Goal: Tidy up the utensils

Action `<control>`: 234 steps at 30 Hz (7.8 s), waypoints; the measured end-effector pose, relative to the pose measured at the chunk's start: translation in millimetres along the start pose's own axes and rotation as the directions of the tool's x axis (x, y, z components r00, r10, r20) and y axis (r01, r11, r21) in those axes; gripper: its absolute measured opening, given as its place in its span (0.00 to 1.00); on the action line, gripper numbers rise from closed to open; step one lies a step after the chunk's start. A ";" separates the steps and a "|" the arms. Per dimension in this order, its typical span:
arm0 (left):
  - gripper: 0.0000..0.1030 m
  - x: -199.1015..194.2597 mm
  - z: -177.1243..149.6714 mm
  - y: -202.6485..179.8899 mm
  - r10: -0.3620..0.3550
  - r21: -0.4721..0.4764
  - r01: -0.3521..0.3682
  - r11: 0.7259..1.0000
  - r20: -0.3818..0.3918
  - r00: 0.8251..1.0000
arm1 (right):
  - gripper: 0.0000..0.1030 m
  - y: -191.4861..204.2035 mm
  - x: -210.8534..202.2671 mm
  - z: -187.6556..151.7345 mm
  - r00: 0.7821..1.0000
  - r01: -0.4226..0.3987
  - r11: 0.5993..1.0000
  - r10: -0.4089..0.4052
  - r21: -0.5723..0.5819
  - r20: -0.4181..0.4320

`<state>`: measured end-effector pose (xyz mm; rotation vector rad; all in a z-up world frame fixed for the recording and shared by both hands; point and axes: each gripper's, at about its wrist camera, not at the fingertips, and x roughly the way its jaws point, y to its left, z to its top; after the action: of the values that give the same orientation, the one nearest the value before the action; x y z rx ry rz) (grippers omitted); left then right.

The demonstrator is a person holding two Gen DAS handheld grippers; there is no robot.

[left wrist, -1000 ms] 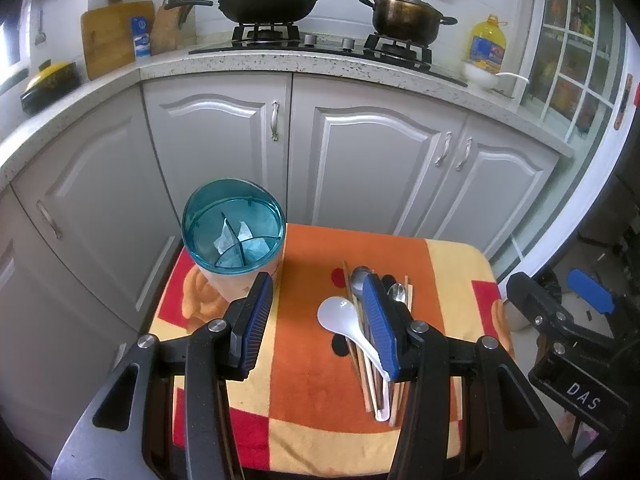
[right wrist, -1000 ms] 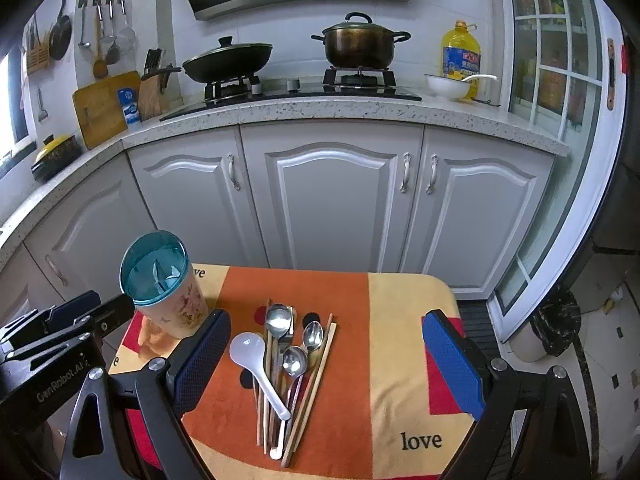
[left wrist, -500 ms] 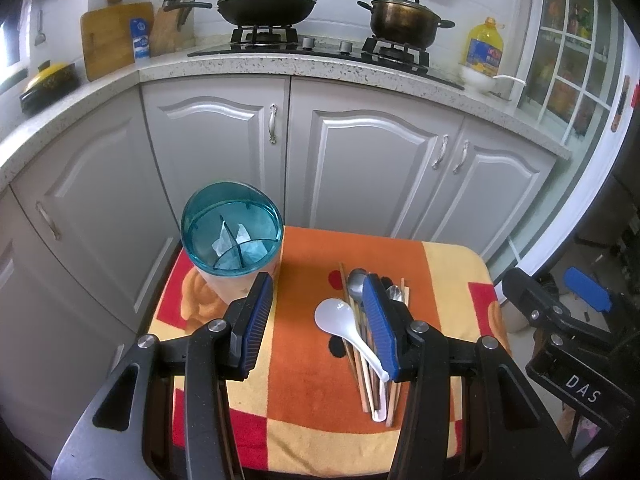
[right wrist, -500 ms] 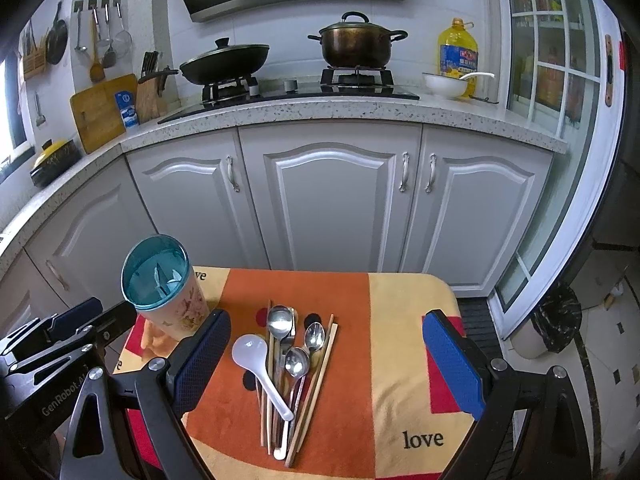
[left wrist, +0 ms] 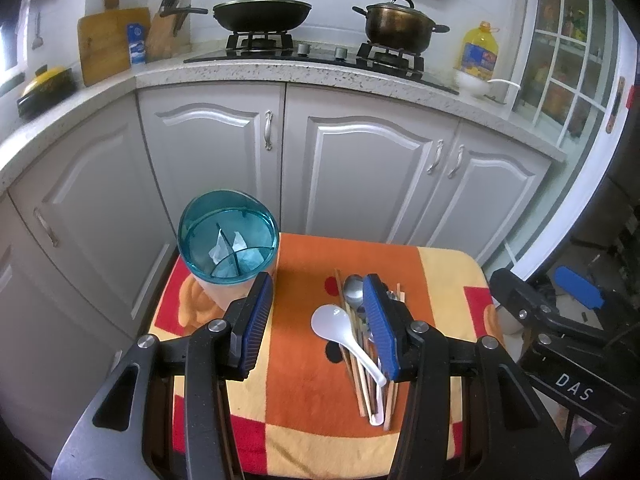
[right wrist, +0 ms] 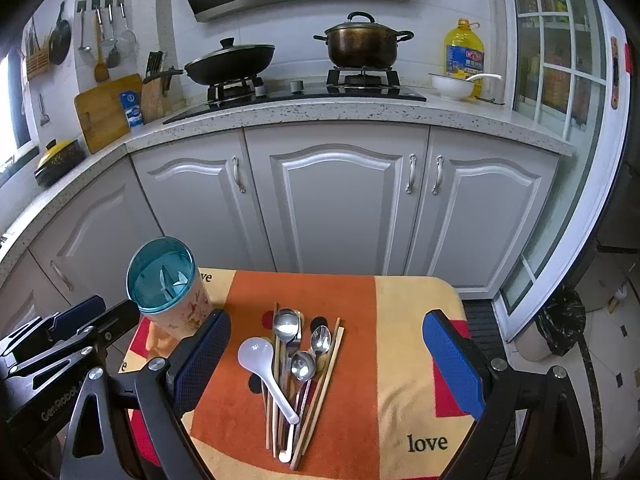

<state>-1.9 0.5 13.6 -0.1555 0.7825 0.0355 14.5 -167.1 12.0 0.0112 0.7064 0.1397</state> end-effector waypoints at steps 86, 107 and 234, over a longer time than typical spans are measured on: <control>0.45 33.1 -17.0 9.9 0.007 -0.004 -0.007 1.000 -0.070 0.998 | 0.94 0.6 36.4 -19.5 0.993 -0.035 0.999 0.035 0.001 -0.111; 0.45 145.7 -59.2 40.6 -0.137 -0.229 0.064 0.971 -0.317 0.938 | 0.71 -39.9 149.1 -59.3 0.918 -0.236 0.971 0.239 0.047 -0.315; 0.01 52.1 124.3 110.3 0.044 -0.077 -0.037 0.996 0.097 0.994 | 0.02 36.7 109.6 123.1 0.814 -0.558 0.809 0.577 -0.185 0.064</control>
<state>112.1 127.1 49.7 -0.2074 0.6857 0.1100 172.1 -111.8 37.1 0.0800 0.5532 0.7721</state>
